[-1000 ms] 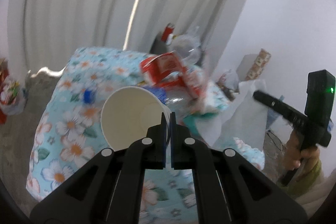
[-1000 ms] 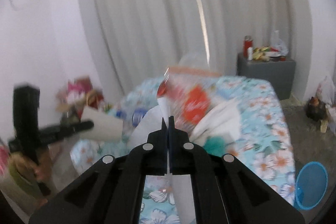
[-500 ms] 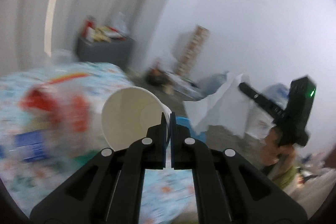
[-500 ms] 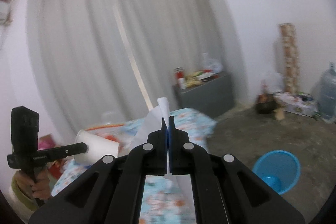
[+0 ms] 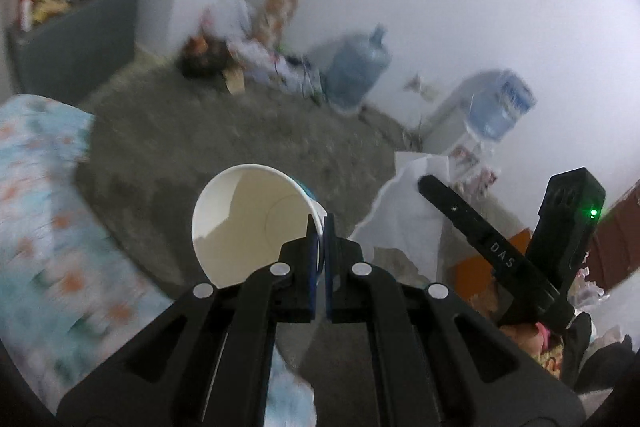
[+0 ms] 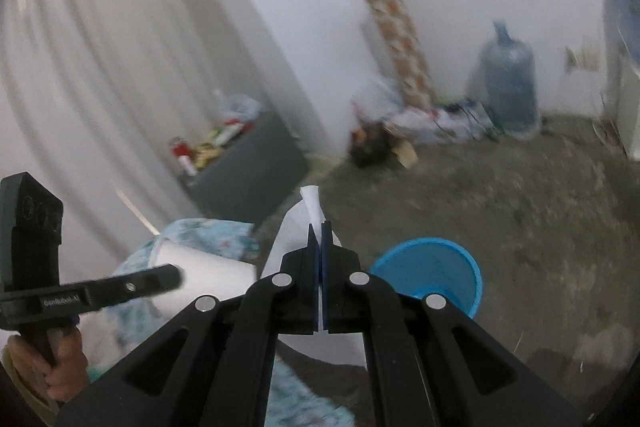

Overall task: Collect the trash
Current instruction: 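Carry cup and tissue to the blue wastebasket and open both tools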

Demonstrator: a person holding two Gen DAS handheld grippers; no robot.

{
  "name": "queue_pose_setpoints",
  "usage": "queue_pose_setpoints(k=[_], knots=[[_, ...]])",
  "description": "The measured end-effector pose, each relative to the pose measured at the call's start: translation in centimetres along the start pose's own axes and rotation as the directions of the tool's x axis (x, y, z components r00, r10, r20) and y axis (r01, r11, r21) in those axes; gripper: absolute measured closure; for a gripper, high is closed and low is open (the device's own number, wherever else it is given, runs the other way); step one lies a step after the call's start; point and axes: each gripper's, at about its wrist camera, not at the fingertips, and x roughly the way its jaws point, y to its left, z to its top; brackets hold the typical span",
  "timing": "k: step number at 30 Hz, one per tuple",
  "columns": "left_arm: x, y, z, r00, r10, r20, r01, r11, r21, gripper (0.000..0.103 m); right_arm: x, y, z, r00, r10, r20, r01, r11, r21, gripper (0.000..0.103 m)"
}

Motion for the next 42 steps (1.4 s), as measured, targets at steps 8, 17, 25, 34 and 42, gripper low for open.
queue_pose_setpoints(k=[8, 17, 25, 34, 42], knots=[[17.6, 2.8, 2.4, 0.978, 0.017, -0.209, -0.026, 0.999, -0.039, 0.102, 11.9, -9.0, -0.8, 0.989, -0.033, -0.144, 0.059, 0.981, 0.183, 0.102], [25.5, 5.6, 1.9, 0.952, 0.126, -0.278, -0.149, 0.987, -0.065, 0.052, 20.3, -15.4, -4.1, 0.938, -0.078, -0.339, 0.188, 0.934, 0.304, 0.063], [20.6, 3.7, 2.4, 0.967, 0.149, -0.205, -0.157, 0.987, -0.025, 0.035, 17.9, -13.9, -4.5, 0.945, -0.127, -0.301, 0.212, 0.94, 0.268, 0.05], [5.3, -2.6, 2.4, 0.987, 0.162, -0.002, -0.161, 0.982, 0.103, 0.029, 7.3, -5.1, -3.3, 0.96, -0.247, -0.131, 0.261, 0.96, 0.104, 0.024], [-10.3, -6.1, -3.8, 0.991, 0.077, 0.111, -0.087, 0.992, 0.09, 0.018, -1.7, 3.7, -3.3, 0.973, -0.228, -0.034, 0.228, 0.974, -0.017, 0.007]])
